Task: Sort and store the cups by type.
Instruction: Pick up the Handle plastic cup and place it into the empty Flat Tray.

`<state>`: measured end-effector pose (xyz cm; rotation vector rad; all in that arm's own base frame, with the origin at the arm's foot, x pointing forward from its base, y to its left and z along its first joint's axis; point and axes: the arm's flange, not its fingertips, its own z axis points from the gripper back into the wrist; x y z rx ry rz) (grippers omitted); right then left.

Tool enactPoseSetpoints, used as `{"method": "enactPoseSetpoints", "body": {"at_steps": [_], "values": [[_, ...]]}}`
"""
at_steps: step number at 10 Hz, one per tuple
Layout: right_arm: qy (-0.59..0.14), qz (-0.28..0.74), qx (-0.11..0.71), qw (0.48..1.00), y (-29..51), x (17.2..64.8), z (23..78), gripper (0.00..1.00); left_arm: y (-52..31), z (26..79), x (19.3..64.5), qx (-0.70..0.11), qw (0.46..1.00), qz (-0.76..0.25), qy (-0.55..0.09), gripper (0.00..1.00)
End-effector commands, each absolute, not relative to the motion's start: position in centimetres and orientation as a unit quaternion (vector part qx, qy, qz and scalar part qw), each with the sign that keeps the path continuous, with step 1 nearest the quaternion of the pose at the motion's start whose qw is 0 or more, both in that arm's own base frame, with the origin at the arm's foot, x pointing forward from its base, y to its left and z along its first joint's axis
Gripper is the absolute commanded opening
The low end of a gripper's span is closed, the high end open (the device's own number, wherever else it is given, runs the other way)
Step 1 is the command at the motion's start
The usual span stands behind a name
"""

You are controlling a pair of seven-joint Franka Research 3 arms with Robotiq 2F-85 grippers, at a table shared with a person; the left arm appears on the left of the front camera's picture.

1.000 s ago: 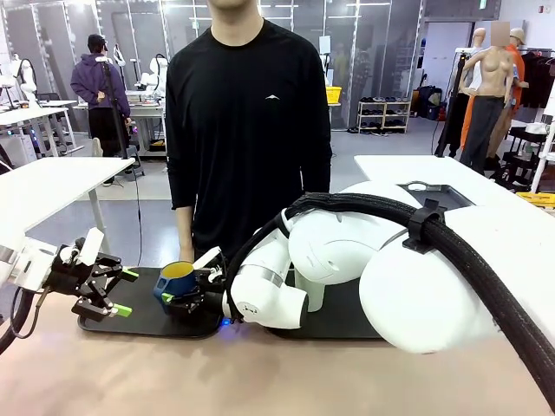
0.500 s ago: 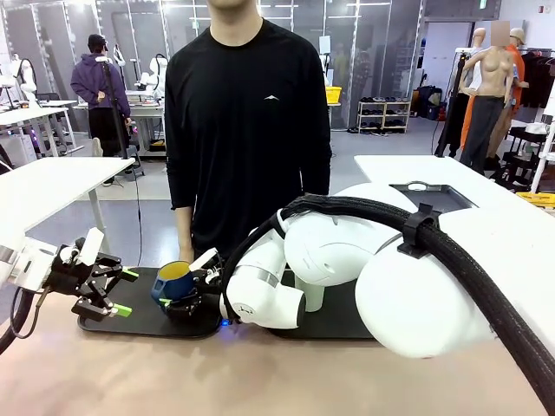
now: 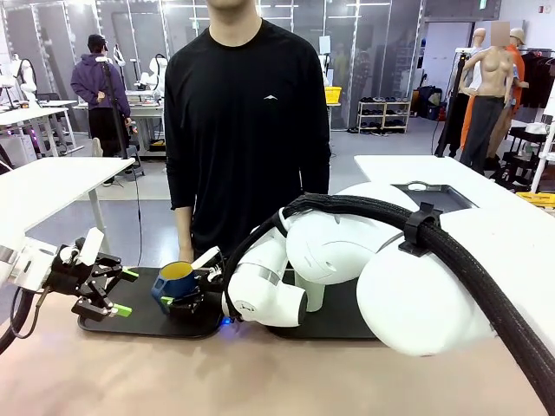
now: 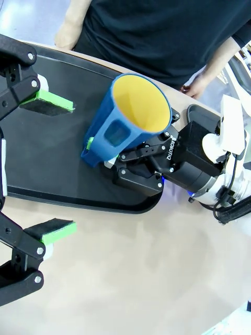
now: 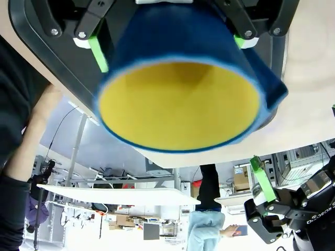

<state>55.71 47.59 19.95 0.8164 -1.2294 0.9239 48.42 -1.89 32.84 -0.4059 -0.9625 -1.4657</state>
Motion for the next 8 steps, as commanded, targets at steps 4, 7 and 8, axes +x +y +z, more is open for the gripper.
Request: {"method": "enactPoseSetpoints", "body": {"at_steps": [4, 7, 8], "values": [[-0.538, 0.407, 0.357, 0.646, 47.8, 55.3, 19.9, 1.00, -1.8, 32.9, 48.4, -0.183, 0.617, -0.638, -0.423, 1.00], [-0.538, 0.407, 0.357, 0.646, 47.8, 55.3, 19.9, 1.00, -1.8, 32.9, 48.4, -0.183, 0.617, -0.638, -0.423, 1.00], [-0.537, 0.402, 0.362, 0.647, 47.7, 55.4, 20.0, 1.00, -1.8, 32.9, 48.4, -0.183, 0.617, -0.638, -0.423, 1.00]]}}
